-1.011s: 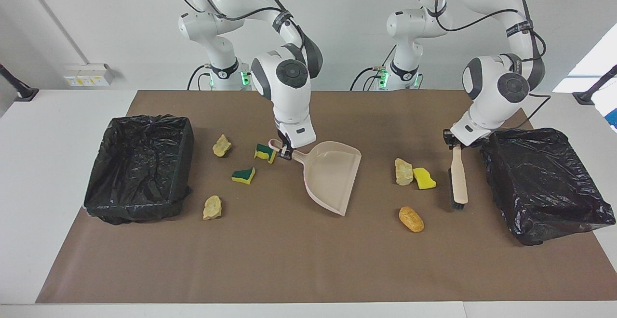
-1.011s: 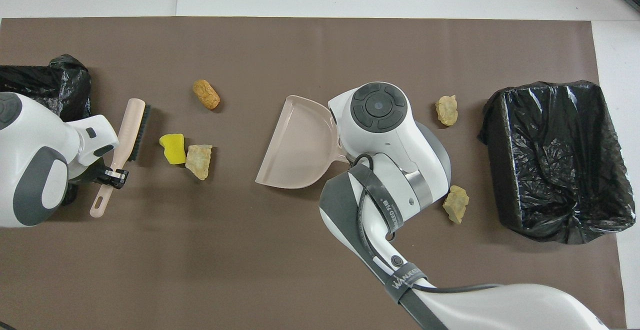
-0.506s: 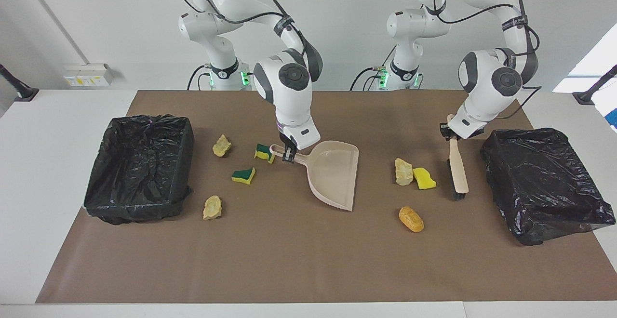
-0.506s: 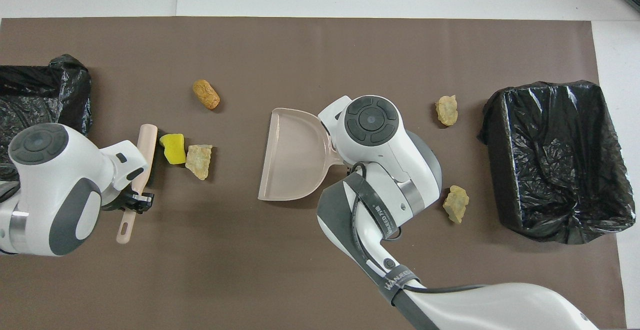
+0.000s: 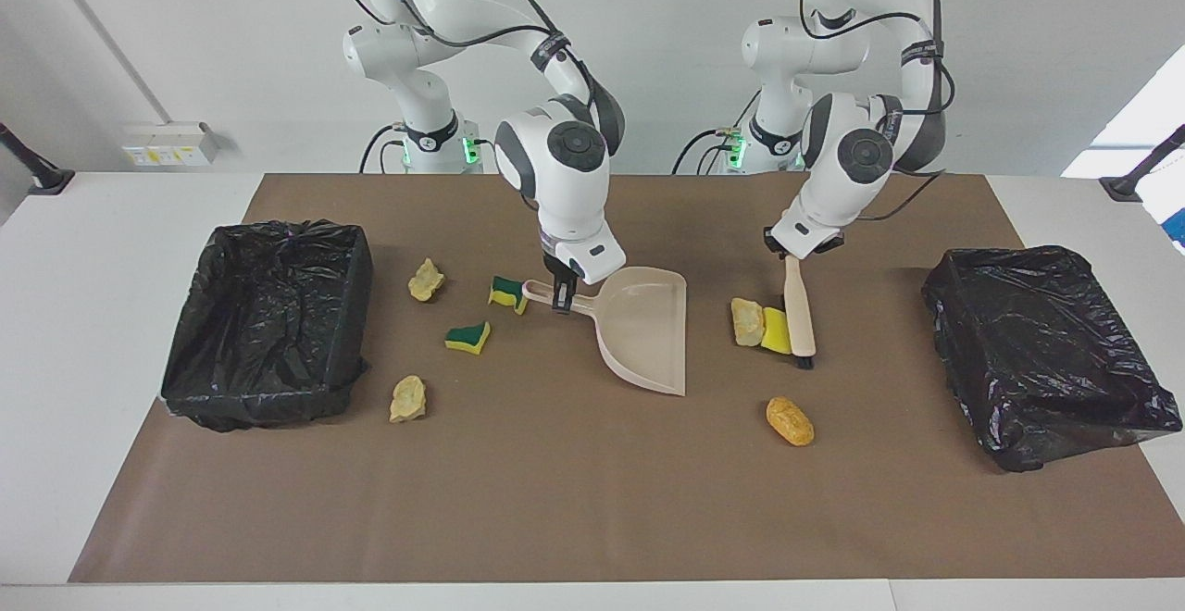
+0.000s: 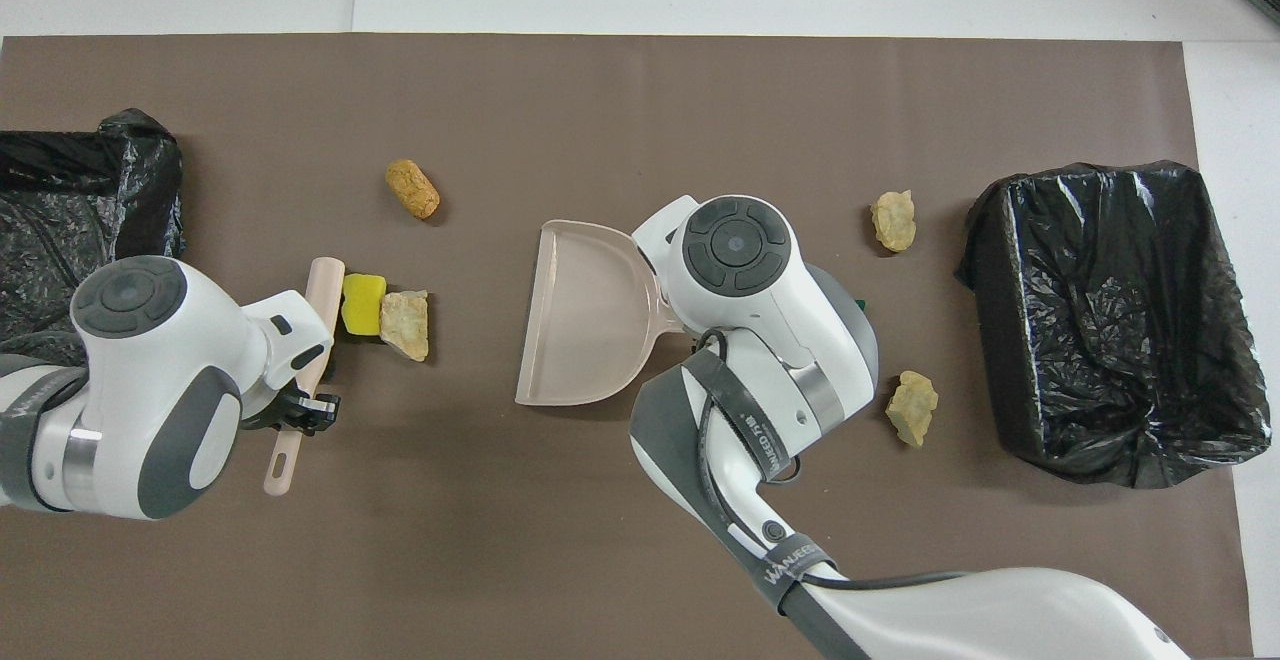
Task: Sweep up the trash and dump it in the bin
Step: 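Sweep trash into the dustpan with the left gripper while the right gripper holds it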
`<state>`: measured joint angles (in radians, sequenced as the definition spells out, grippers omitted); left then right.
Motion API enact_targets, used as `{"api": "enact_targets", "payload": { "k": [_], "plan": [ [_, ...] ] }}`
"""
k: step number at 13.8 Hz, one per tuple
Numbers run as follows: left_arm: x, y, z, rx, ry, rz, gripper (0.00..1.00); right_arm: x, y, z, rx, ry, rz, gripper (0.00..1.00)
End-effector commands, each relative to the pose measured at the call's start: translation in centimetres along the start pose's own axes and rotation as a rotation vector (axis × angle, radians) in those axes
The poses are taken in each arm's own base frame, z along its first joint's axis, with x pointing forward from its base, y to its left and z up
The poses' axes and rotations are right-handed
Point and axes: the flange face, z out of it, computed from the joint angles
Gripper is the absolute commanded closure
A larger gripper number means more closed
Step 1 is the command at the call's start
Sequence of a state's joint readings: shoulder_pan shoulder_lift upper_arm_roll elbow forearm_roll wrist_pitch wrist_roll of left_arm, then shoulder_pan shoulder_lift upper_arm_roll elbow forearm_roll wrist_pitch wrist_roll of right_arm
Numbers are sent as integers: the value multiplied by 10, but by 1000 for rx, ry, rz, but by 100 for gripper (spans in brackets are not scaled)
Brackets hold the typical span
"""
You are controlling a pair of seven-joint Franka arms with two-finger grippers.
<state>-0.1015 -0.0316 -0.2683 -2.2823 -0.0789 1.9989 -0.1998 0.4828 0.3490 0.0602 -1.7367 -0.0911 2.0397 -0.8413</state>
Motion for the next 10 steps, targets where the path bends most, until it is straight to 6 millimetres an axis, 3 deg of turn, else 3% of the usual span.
{"api": "enact_targets", "payload": {
  "k": [1, 5, 8, 10],
  "plan": [
    [-13, 48, -6, -41, 37, -17, 100, -1, 1, 2, -18, 5, -32, 100],
    [-25, 108, 7, -78, 40, 74, 100, -3, 8, 8, -56, 47, -41, 100],
    [-7, 128, -19, -107, 16, 101, 100, -12, 11, 15, -57, 62, -51, 100],
    [8, 127, -36, -125, -16, 95, 100, -12, 12, 16, -61, 66, -48, 100]
  ]
}}
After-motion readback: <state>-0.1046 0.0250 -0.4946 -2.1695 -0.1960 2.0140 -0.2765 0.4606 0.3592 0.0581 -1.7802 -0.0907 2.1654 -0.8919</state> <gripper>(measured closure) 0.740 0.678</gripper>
